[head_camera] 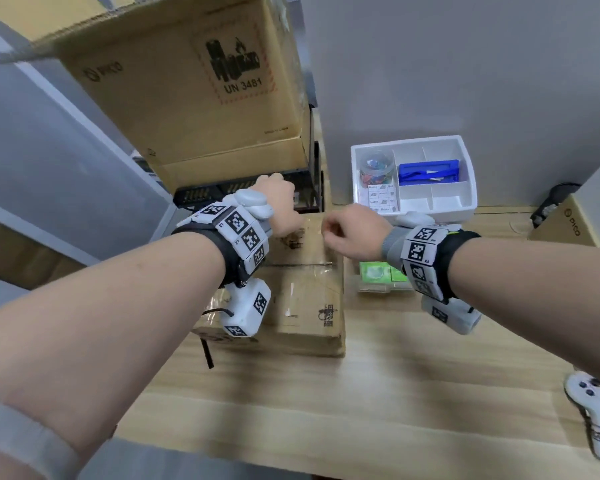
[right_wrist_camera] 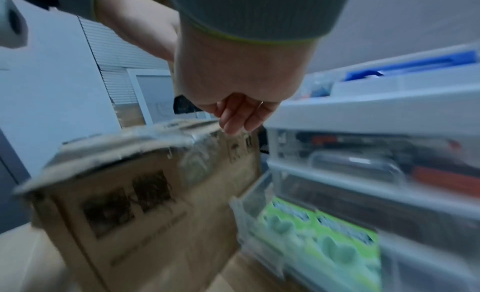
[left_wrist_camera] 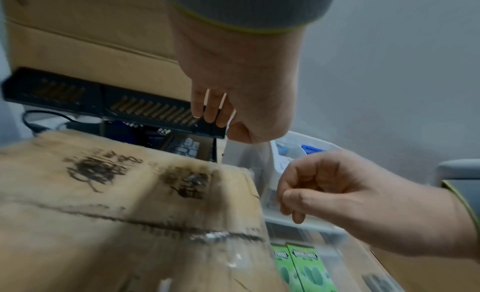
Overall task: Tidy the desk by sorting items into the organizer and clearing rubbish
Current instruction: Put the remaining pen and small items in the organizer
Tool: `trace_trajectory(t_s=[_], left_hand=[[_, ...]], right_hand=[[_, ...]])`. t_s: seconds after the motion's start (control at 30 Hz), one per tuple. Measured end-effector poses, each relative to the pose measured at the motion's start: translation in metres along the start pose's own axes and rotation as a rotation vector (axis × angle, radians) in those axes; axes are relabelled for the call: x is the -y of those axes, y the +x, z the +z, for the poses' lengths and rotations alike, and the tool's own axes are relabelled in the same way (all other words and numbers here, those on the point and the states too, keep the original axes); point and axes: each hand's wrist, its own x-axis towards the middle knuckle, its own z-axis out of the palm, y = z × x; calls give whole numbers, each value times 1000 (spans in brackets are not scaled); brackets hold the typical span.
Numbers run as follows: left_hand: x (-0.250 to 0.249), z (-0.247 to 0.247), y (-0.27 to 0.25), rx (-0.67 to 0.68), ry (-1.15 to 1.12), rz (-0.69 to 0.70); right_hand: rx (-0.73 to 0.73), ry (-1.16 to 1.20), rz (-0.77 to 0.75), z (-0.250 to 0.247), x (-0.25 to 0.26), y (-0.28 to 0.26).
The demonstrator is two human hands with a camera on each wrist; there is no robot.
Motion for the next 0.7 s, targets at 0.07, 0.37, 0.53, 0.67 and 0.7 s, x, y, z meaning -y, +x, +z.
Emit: trace_trajectory(t_s=[0.07, 0.37, 0.53, 0.67, 0.7], left_hand=[[46, -8, -15, -27, 1, -73], [194, 31, -98, -28, -64, -321], [256, 97, -148, 38, -159, -461], [268, 160, -174, 144, -257, -492], [268, 180, -178, 198, -288, -490]], right_hand=[[-28, 7, -82, -1, 44, 21], [141, 15, -284, 58, 176, 72], [244, -21, -341, 112, 222, 91], [302, -82, -342, 143, 244, 103], [324, -103, -321, 150, 250, 107]])
